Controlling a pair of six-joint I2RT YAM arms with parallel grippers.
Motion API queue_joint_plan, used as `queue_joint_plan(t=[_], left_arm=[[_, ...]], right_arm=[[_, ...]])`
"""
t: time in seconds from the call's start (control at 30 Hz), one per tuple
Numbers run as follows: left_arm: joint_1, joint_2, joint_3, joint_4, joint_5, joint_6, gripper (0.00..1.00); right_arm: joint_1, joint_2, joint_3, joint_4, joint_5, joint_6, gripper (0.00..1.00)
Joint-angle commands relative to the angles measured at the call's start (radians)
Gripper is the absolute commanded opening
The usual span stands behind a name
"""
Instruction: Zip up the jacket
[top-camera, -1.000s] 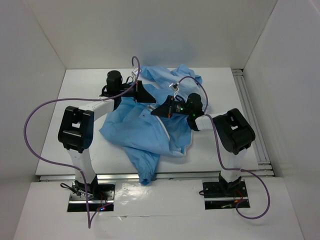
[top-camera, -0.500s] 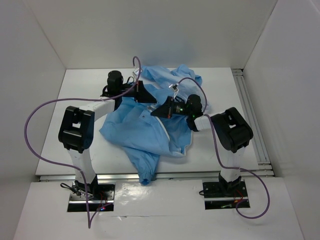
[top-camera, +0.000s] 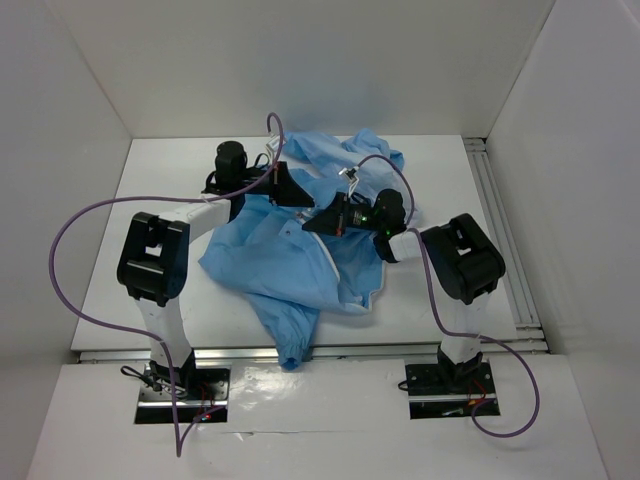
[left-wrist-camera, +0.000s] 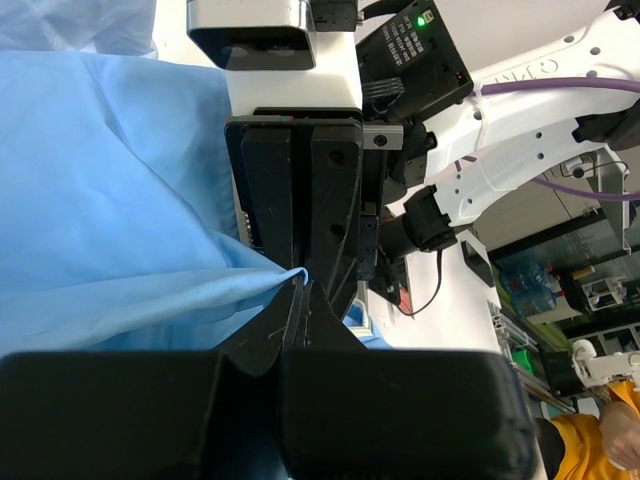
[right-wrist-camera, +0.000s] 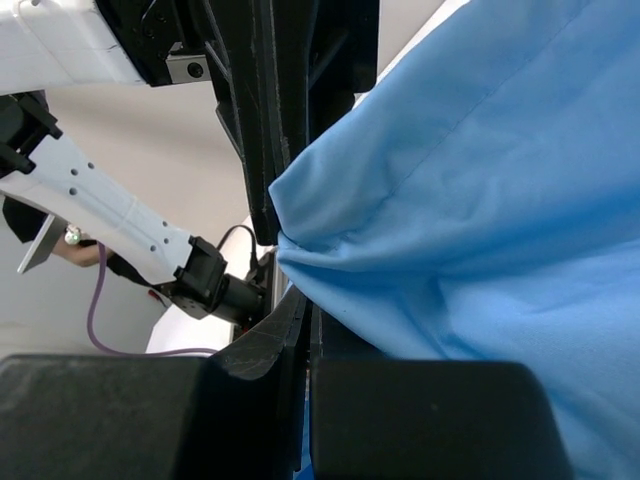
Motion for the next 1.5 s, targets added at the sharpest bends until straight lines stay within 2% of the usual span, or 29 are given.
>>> queue_joint_plan(t=[0.0,0.8,1.1,1.47], left_arm=[[-0.008,-0.007,0.011,0.046,0.05,0.016,0.0],[-0.017,-0.016,0.011,0.009,0.05,0.051,0.0],[-0.017,-0.016,0.002,0.056,0.059,0.02,0.0],[-0.017,-0.016,0.011,0.009,0.059,0.042,0.0]], right_arm=[[-0.008,0.002,0.008,0.104,-0.013,0.009,0.0],[-0.017,0.043,0.008,0.199,-0.023,0.077,0.0],[-0.017,0.052,0.008,0.209,-0.032,0.088,0.0],[-0.017,0.043,0.017,0.218,-0.032,0.098,0.0]])
